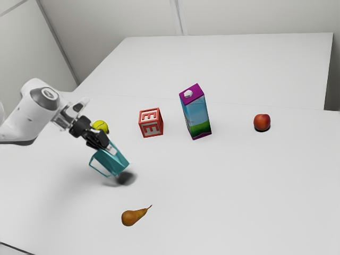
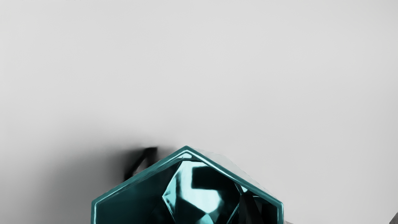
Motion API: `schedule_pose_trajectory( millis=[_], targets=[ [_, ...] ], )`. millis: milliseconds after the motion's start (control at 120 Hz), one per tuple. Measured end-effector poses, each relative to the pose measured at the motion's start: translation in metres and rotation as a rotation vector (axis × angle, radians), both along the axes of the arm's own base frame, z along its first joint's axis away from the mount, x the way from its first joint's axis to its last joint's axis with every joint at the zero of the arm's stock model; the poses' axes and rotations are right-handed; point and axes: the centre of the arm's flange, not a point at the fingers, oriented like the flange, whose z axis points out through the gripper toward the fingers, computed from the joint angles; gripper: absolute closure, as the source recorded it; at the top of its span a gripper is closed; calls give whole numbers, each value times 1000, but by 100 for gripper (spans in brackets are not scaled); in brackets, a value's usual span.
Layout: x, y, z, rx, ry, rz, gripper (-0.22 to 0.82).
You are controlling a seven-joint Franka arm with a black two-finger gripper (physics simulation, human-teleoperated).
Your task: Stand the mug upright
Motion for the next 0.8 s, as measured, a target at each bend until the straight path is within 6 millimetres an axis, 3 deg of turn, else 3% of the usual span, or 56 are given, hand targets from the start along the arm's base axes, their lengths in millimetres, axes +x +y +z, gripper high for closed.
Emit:
schedule_pose_trajectory(
  millis=[108,225,392,800],
  targets=[
    [-2,-12,25,221,-19,-125,79],
    [5,-62,31,419,-28,-286,79],
    [10,-110,22,535,-50,-338,79],
    [28,-185,-13,610,-108,-238,79]
  ],
)
